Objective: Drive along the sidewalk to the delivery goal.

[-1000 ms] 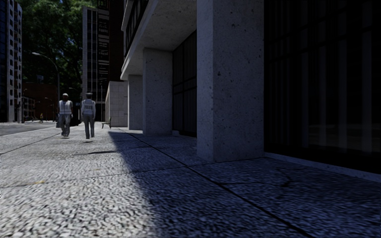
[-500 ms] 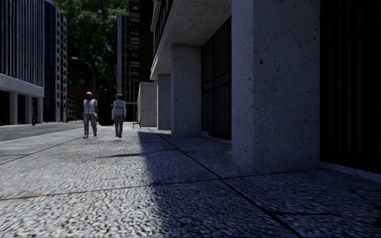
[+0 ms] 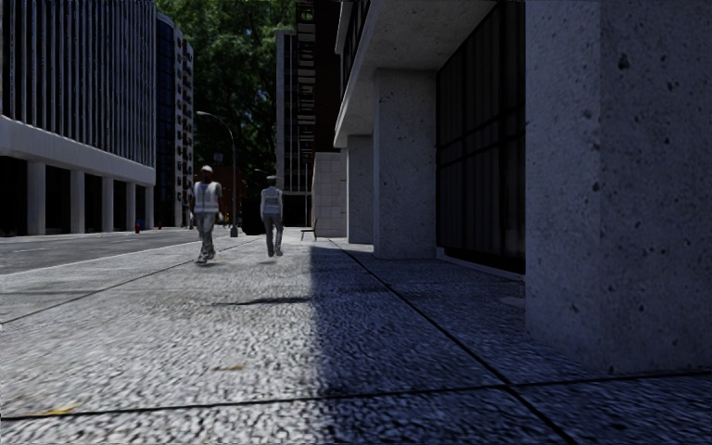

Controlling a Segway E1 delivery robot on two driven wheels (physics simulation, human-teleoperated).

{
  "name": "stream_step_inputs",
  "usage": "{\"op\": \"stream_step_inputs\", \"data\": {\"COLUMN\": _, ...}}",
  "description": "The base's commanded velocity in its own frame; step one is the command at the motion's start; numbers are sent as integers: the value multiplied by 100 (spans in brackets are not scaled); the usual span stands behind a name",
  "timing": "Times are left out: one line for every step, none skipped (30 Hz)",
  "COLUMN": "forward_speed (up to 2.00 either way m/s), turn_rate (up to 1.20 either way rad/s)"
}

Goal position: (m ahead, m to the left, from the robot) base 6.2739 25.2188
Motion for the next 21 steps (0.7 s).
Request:
{"op": "stream_step_inputs", "data": {"forward_speed": 150, "turn_rate": 43}}
{"op": "stream_step_inputs", "data": {"forward_speed": 150, "turn_rate": 43}}
{"op": "stream_step_inputs", "data": {"forward_speed": 150, "turn_rate": 43}}
{"op": "stream_step_inputs", "data": {"forward_speed": 150, "turn_rate": 43}}
{"op": "stream_step_inputs", "data": {"forward_speed": 150, "turn_rate": 43}}
{"op": "stream_step_inputs", "data": {"forward_speed": 150, "turn_rate": 43}}
{"op": "stream_step_inputs", "data": {"forward_speed": 151, "turn_rate": 43}}
{"op": "stream_step_inputs", "data": {"forward_speed": 151, "turn_rate": 43}}
{"op": "stream_step_inputs", "data": {"forward_speed": 153, "turn_rate": 43}}
{"op": "stream_step_inputs", "data": {"forward_speed": 154, "turn_rate": 43}}
{"op": "stream_step_inputs", "data": {"forward_speed": 154, "turn_rate": 43}}
{"op": "stream_step_inputs", "data": {"forward_speed": 154, "turn_rate": 43}}
{"op": "stream_step_inputs", "data": {"forward_speed": 154, "turn_rate": 43}}
{"op": "stream_step_inputs", "data": {"forward_speed": 156, "turn_rate": 43}}
{"op": "stream_step_inputs", "data": {"forward_speed": 200, "turn_rate": 43}}
{"op": "stream_step_inputs", "data": {"forward_speed": 200, "turn_rate": 43}}
{"op": "stream_step_inputs", "data": {"forward_speed": 200, "turn_rate": 43}}
{"op": "stream_step_inputs", "data": {"forward_speed": 200, "turn_rate": 43}}
{"op": "stream_step_inputs", "data": {"forward_speed": 200, "turn_rate": 43}}
{"op": "stream_step_inputs", "data": {"forward_speed": 200, "turn_rate": 39}}
{"op": "stream_step_inputs", "data": {"forward_speed": 200, "turn_rate": 28}}
